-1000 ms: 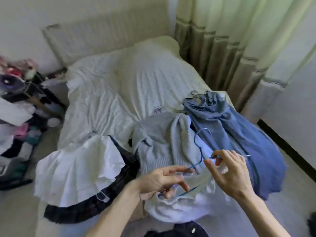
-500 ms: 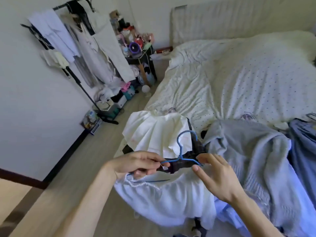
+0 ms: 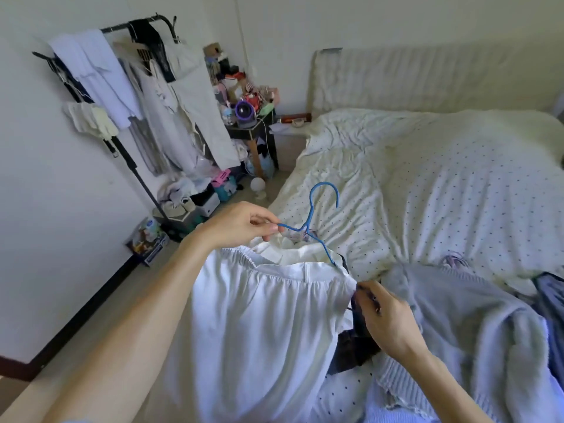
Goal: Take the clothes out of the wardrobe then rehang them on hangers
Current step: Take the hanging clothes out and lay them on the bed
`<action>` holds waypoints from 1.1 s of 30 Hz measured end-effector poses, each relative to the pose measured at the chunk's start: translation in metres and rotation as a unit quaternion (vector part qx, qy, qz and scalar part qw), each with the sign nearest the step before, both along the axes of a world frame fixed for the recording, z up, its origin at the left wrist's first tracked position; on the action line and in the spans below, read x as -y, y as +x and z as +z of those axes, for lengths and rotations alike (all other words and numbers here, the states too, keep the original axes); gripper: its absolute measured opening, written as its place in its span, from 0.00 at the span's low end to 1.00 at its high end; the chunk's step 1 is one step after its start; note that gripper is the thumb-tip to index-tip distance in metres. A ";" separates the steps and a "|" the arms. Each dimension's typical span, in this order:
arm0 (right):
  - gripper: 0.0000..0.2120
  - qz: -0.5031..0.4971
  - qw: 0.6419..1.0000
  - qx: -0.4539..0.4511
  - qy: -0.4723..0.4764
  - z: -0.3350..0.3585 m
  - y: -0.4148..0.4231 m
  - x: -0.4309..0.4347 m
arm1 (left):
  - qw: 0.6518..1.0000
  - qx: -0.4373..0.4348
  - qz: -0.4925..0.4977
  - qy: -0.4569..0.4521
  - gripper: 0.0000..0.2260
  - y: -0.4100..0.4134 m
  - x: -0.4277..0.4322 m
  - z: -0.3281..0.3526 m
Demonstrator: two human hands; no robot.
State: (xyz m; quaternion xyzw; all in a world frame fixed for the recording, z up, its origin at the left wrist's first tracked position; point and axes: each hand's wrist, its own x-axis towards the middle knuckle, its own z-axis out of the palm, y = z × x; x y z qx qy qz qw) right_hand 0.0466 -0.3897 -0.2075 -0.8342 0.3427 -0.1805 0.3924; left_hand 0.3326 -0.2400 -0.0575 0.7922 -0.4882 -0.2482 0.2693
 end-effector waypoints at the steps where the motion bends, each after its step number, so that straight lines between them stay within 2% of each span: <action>1: 0.06 -0.015 1.000 0.001 0.004 -0.003 0.018 0.010 | 1.000 0.002 0.008 -0.016 0.05 0.019 0.014 -0.010; 8: 0.10 -0.095 0.993 -0.063 0.003 -0.039 0.152 0.092 | 0.996 0.040 0.061 -0.047 0.07 0.152 0.124 -0.113; 18: 0.13 -0.160 0.970 -0.184 0.012 -0.167 0.276 0.170 | 0.991 0.085 0.094 0.037 0.09 0.266 0.253 -0.318; 20: 0.18 -0.145 0.965 -0.218 0.009 -0.195 0.286 0.175 | 0.990 0.091 0.090 0.056 0.09 0.278 0.269 -0.356; 25: 0.37 -0.084 0.942 -0.326 -0.021 -0.263 0.297 0.166 | 0.988 0.063 0.088 0.108 0.09 0.289 0.294 -0.443; 29: 0.38 -0.033 0.920 -0.383 -0.072 -0.303 0.300 0.145 | 0.981 0.094 0.088 0.144 0.10 0.296 0.293 -0.492; 33: 0.37 -0.014 0.900 -0.435 -0.029 -0.333 0.311 0.141 | 0.975 0.135 0.099 0.149 0.11 0.298 0.279 -0.527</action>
